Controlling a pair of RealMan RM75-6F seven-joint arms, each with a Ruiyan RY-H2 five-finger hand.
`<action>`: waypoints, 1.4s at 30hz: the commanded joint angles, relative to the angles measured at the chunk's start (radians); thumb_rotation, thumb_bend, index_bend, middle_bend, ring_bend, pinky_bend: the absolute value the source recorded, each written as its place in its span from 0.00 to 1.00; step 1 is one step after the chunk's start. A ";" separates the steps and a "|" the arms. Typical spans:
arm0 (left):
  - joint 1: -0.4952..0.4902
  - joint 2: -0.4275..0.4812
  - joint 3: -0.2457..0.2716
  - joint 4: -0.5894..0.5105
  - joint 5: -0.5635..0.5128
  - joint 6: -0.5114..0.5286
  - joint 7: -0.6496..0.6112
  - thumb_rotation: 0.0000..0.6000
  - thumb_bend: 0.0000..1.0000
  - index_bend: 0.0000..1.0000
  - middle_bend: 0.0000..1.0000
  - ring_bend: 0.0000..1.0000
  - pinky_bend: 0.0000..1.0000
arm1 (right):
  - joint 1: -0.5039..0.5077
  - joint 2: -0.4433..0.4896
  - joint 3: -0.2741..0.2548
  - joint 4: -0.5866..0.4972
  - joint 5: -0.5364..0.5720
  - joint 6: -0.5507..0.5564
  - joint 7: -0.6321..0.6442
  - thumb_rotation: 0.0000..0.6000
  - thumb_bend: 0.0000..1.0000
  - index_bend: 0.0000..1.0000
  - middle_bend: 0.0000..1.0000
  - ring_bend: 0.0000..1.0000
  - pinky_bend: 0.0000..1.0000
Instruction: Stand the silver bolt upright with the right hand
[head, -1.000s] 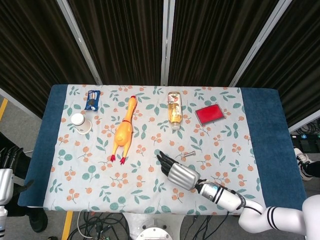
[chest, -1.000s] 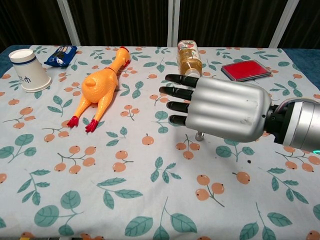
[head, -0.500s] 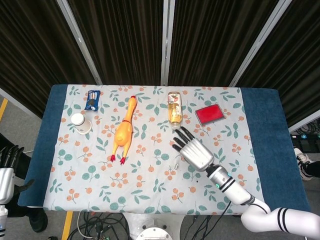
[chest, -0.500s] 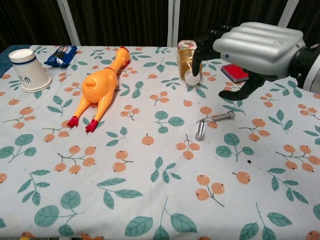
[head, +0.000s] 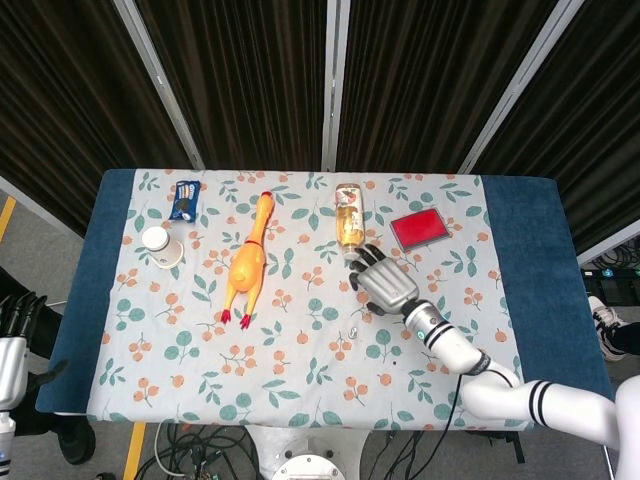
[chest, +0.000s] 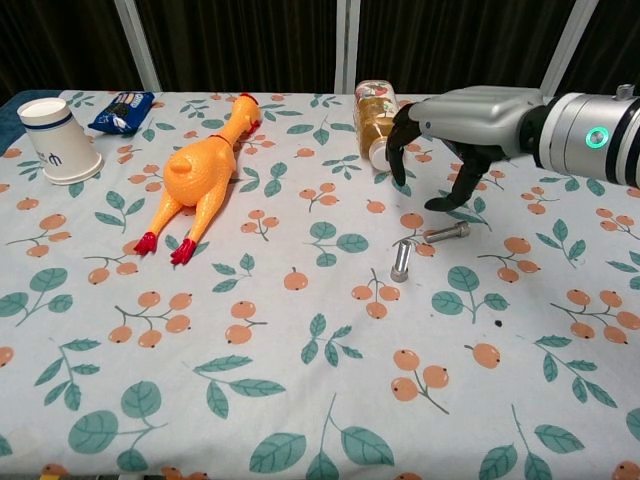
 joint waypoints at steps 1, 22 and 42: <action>0.001 -0.001 0.001 0.001 0.001 0.001 -0.002 1.00 0.00 0.11 0.09 0.00 0.00 | 0.005 -0.015 -0.024 0.016 -0.001 0.002 -0.014 1.00 0.18 0.45 0.23 0.00 0.00; 0.004 -0.003 0.004 0.013 0.006 -0.001 -0.036 1.00 0.00 0.11 0.09 0.00 0.00 | -0.019 -0.085 -0.108 0.108 -0.046 0.053 -0.029 1.00 0.20 0.47 0.23 0.00 0.00; 0.002 -0.009 0.005 0.026 0.008 -0.006 -0.049 1.00 0.00 0.11 0.09 0.00 0.00 | -0.028 -0.080 -0.104 0.091 -0.047 0.085 -0.026 1.00 0.36 0.58 0.24 0.00 0.00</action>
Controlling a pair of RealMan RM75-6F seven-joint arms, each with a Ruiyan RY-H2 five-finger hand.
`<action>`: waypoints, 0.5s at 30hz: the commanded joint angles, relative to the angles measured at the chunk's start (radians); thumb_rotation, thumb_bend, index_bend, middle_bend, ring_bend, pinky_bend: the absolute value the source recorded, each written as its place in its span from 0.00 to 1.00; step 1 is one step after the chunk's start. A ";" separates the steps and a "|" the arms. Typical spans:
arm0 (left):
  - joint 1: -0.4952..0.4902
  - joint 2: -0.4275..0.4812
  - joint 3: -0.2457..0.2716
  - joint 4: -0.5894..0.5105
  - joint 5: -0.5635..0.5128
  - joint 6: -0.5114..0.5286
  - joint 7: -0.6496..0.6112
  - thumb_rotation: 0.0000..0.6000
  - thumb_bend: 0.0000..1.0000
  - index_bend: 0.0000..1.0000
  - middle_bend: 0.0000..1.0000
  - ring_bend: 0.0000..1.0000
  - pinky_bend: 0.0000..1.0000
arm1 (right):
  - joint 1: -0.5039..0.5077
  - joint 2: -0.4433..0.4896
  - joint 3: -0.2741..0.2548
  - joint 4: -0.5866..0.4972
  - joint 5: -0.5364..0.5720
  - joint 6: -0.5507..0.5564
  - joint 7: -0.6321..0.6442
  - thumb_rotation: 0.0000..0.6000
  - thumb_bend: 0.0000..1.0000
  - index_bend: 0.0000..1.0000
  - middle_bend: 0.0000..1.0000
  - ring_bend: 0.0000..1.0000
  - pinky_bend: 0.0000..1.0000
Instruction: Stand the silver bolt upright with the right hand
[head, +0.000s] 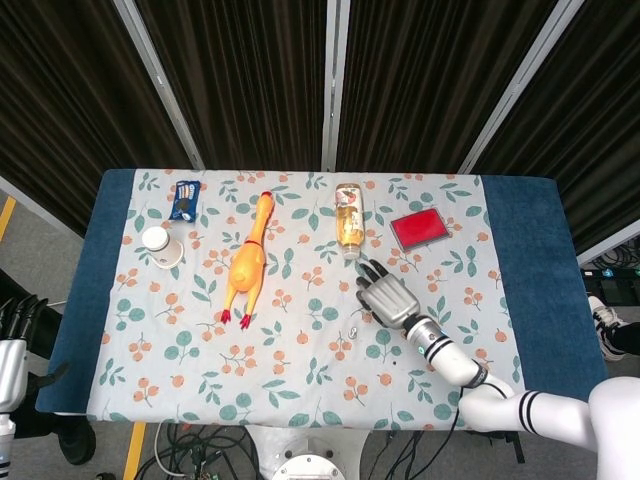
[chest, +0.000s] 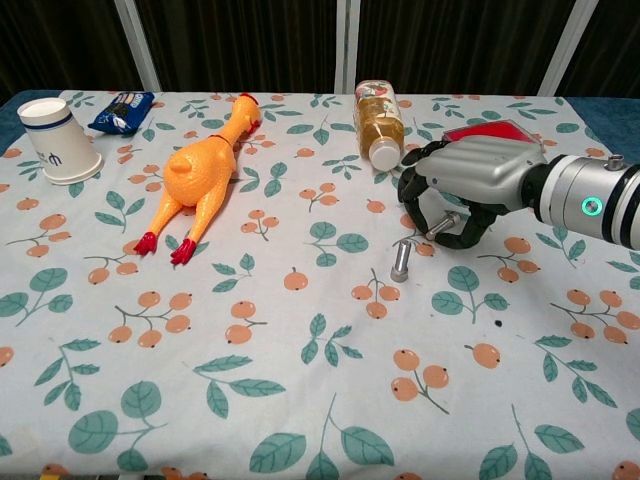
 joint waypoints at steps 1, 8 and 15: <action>0.000 0.000 -0.001 0.001 0.002 0.002 -0.001 1.00 0.00 0.11 0.09 0.00 0.00 | -0.003 0.005 0.000 -0.007 -0.002 0.005 0.003 1.00 0.37 0.58 0.24 0.00 0.00; -0.001 0.001 0.000 0.000 0.004 0.000 0.001 1.00 0.00 0.11 0.09 0.00 0.00 | -0.059 0.079 0.015 -0.116 -0.041 0.072 0.165 1.00 0.38 0.58 0.24 0.00 0.00; -0.004 -0.002 0.000 -0.002 0.007 -0.001 0.006 1.00 0.00 0.11 0.09 0.00 0.00 | -0.100 0.132 0.037 -0.143 -0.048 0.040 0.481 1.00 0.38 0.58 0.25 0.00 0.00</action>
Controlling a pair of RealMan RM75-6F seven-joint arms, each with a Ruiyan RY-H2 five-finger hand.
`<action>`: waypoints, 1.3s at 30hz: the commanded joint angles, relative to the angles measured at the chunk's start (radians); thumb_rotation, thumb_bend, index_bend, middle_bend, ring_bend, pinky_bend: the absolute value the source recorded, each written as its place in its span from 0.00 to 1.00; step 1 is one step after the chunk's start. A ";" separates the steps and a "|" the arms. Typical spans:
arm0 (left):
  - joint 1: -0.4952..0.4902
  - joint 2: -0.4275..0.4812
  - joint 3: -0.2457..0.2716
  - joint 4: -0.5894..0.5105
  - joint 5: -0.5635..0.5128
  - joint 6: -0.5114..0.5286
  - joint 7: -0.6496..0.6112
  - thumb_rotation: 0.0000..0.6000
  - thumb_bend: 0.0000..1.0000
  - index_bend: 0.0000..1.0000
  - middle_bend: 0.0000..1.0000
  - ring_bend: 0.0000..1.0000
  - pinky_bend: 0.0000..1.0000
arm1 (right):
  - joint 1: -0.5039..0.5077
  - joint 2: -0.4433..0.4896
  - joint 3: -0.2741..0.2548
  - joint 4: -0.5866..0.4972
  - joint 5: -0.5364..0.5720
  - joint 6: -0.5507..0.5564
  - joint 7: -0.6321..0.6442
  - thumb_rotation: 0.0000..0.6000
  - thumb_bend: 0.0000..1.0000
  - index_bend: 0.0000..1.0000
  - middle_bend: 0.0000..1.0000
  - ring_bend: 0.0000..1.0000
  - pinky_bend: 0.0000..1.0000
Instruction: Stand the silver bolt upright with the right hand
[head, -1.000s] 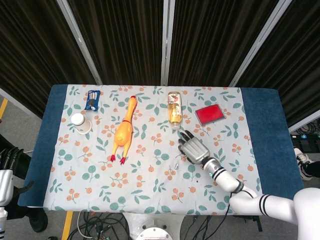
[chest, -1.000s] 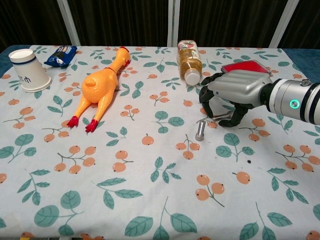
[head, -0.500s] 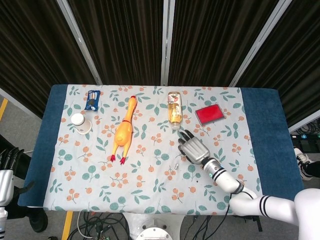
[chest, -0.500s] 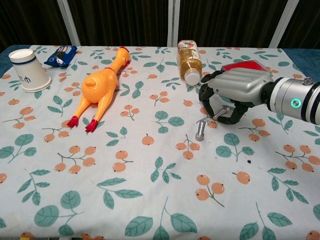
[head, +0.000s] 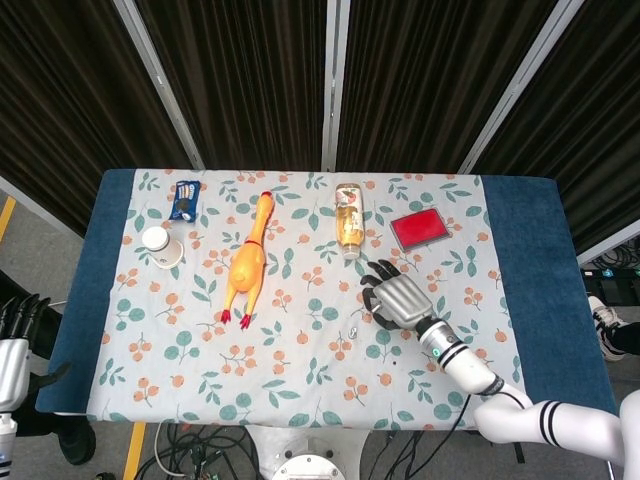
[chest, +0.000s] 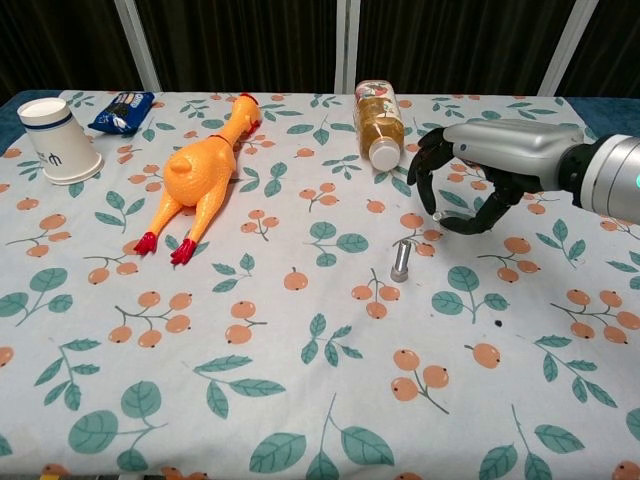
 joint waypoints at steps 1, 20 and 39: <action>-0.001 -0.001 0.000 -0.001 0.001 -0.001 0.002 1.00 0.00 0.11 0.09 0.00 0.00 | -0.032 0.035 0.021 -0.009 -0.009 -0.030 0.219 1.00 0.38 0.58 0.25 0.00 0.00; 0.000 0.005 0.002 -0.013 -0.002 -0.003 0.012 1.00 0.00 0.11 0.09 0.00 0.00 | -0.007 -0.030 0.047 0.141 -0.030 -0.122 0.440 1.00 0.38 0.56 0.24 0.00 0.00; 0.001 0.002 0.004 -0.007 0.002 -0.002 0.007 1.00 0.00 0.11 0.09 0.00 0.00 | -0.026 -0.019 0.041 0.154 -0.023 -0.109 0.417 1.00 0.39 0.46 0.23 0.00 0.00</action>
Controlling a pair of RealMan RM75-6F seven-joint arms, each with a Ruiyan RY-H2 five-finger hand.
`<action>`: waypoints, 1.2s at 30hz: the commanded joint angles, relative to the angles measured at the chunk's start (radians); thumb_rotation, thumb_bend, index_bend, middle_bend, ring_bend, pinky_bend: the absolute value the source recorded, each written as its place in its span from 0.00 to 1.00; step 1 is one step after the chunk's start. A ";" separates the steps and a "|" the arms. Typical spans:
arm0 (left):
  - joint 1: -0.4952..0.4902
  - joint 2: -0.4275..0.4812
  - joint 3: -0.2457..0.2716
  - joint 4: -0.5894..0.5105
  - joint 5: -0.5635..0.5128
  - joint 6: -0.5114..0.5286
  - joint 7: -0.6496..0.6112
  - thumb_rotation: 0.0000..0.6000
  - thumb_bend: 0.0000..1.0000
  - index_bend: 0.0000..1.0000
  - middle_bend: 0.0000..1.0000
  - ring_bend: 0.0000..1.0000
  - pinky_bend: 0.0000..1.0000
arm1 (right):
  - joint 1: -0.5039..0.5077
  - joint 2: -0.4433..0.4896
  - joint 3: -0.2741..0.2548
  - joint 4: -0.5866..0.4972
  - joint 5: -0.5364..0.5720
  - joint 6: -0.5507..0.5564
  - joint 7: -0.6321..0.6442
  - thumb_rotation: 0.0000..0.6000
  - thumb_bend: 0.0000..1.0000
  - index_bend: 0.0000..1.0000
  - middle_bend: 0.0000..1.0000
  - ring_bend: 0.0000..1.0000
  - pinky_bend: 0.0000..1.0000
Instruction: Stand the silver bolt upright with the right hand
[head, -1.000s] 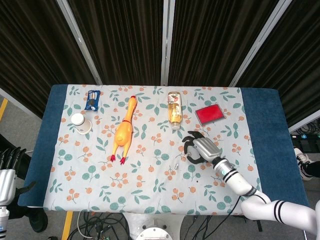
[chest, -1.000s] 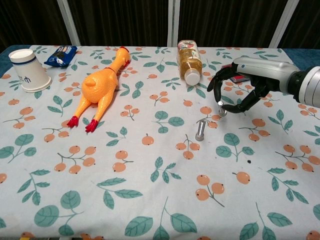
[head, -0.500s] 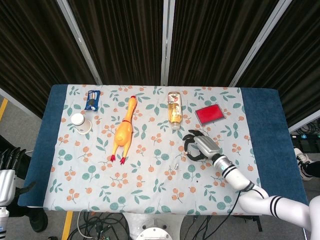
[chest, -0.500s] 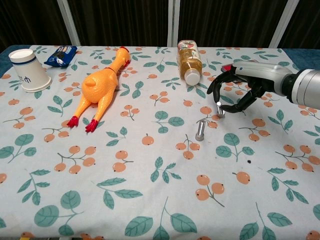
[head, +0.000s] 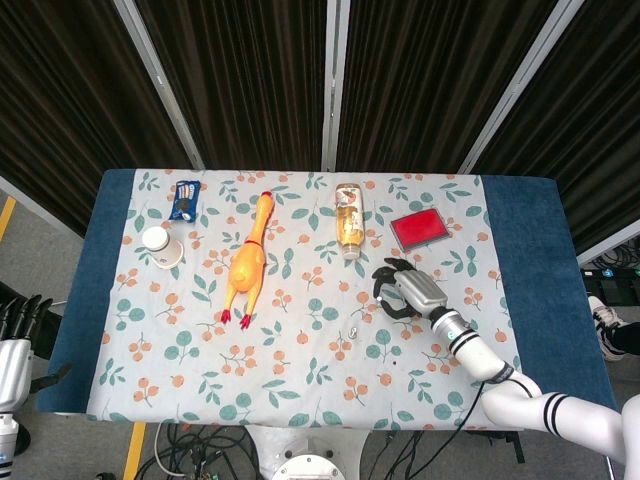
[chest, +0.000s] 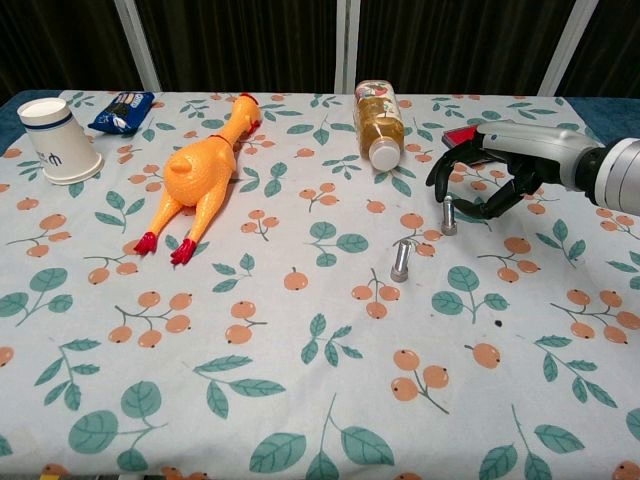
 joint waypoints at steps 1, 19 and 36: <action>0.000 0.000 0.000 0.000 0.002 0.001 0.001 1.00 0.00 0.11 0.09 0.00 0.00 | -0.006 0.006 -0.003 -0.005 -0.003 0.006 -0.003 1.00 0.40 0.46 0.23 0.00 0.00; -0.007 0.001 -0.006 -0.005 0.008 0.002 0.003 1.00 0.00 0.11 0.09 0.00 0.00 | -0.117 0.109 -0.008 -0.109 -0.107 0.282 -0.126 1.00 0.40 0.25 0.19 0.00 0.00; -0.040 -0.036 -0.022 -0.001 0.017 -0.016 0.005 1.00 0.00 0.11 0.09 0.00 0.00 | -0.534 0.429 -0.168 -0.390 -0.262 0.813 -0.269 1.00 0.38 0.14 0.14 0.00 0.00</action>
